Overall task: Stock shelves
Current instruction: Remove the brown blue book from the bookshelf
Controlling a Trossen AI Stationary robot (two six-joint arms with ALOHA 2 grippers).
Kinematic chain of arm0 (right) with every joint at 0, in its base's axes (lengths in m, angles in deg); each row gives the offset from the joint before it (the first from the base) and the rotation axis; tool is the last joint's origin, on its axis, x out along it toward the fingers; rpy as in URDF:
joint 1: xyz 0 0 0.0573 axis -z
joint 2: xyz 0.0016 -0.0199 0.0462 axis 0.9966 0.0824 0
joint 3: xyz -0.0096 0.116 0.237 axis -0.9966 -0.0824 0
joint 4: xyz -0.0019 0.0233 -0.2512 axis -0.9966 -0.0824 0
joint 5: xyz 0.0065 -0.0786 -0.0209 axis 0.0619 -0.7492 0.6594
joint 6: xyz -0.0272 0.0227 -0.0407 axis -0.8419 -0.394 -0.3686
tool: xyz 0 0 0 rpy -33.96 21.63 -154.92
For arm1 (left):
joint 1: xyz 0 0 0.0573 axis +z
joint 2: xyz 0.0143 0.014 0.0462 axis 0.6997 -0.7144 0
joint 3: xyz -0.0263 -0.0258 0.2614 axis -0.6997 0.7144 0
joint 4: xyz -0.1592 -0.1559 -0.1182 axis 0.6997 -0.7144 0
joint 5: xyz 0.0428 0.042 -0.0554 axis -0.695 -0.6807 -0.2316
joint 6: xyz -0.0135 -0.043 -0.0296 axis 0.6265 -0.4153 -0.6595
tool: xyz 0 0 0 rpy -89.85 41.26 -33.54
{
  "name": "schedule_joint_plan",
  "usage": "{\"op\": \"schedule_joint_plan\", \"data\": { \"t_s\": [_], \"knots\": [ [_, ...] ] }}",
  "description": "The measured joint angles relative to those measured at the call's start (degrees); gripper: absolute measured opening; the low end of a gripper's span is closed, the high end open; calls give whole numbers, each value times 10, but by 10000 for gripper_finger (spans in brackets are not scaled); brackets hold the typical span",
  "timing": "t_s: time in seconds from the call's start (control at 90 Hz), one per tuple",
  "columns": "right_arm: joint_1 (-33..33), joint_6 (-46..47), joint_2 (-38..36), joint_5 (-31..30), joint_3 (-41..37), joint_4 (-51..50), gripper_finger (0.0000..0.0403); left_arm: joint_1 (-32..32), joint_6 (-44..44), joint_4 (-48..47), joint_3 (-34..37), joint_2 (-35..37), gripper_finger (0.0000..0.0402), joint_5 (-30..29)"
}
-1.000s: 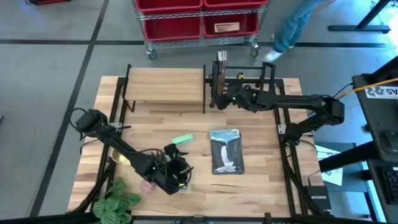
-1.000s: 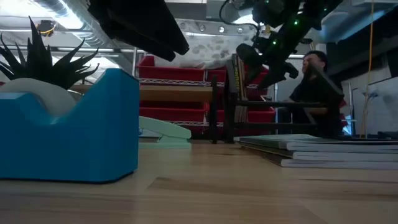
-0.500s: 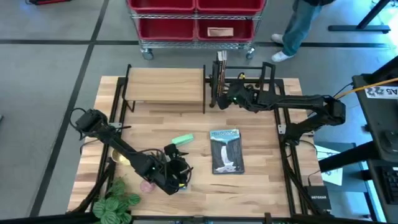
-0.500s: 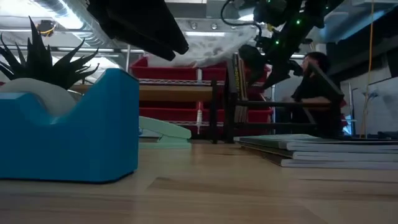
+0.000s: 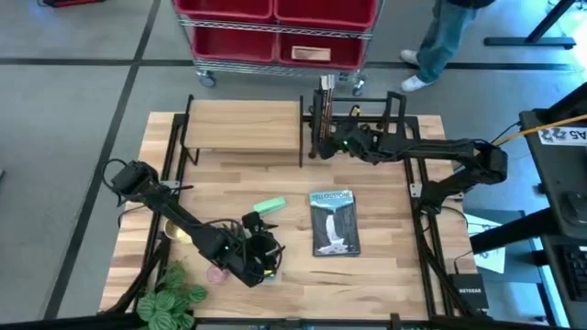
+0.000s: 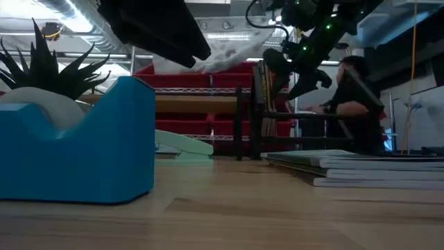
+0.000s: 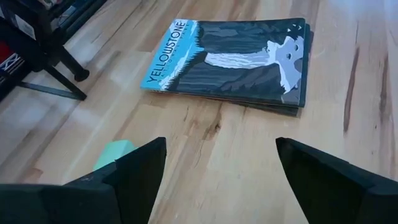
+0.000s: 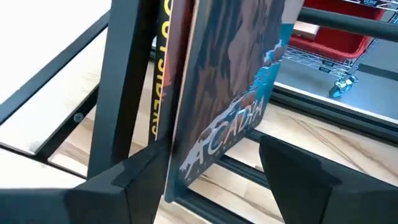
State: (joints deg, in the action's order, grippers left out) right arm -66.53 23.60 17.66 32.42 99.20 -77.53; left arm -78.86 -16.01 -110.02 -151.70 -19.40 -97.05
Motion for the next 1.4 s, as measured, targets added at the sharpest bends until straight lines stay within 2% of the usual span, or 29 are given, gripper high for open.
{"op": "schedule_joint_plan", "data": {
  "t_s": [0.578, 0.7, 0.889, 1.033, 1.189, 1.4],
  "knots": [
    [1, 14, 1, -65, 0, -45, 230, 0, 1, 0, 0, 0, 297, 0],
    [8, 13, 1, -72, -1, -29, 190, 0, 1, 0, 0, 0, 297, 0],
    [33, 35, 1, -48, 1, -20, 87, 0, -1, 0, 0, 0, 297, 0],
    [35, 20, 1, -60, 0, -35, 16, 0, -3, 0, 0, 0, 297, 0],
    [27, -3, -2, -63, 28, -88, 7, 0, -1, 0, 0, 0, 297, 0],
    [-53, -7, -31, -129, 127, -284, 3, 0, 5, 1, 0, 0, 297, -1]
  ]
}}
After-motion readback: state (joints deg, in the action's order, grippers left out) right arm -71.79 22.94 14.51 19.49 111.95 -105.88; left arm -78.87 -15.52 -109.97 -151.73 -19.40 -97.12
